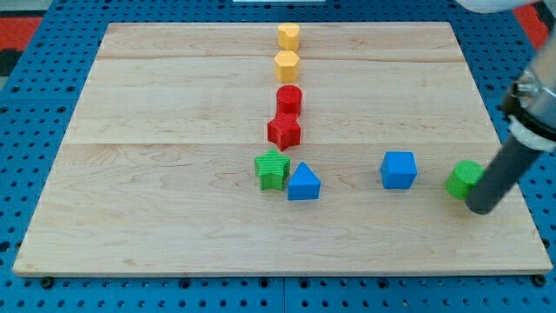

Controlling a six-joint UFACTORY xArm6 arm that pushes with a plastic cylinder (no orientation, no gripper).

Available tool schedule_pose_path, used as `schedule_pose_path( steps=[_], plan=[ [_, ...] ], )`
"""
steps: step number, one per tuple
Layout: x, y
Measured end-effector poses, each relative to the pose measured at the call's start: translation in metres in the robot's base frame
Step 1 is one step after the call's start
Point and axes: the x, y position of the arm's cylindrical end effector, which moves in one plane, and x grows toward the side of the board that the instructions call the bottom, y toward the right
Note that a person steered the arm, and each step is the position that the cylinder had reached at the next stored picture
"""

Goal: Move the blue triangle to the left of the blue cube

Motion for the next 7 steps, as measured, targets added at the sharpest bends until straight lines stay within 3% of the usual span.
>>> schedule_pose_path(
  steps=[1, 3, 5, 6, 7],
  plan=[
    [-0.014, -0.013],
    [0.009, -0.052],
    [0.047, -0.146],
    [0.049, -0.224],
    [0.032, -0.264]
  ],
)
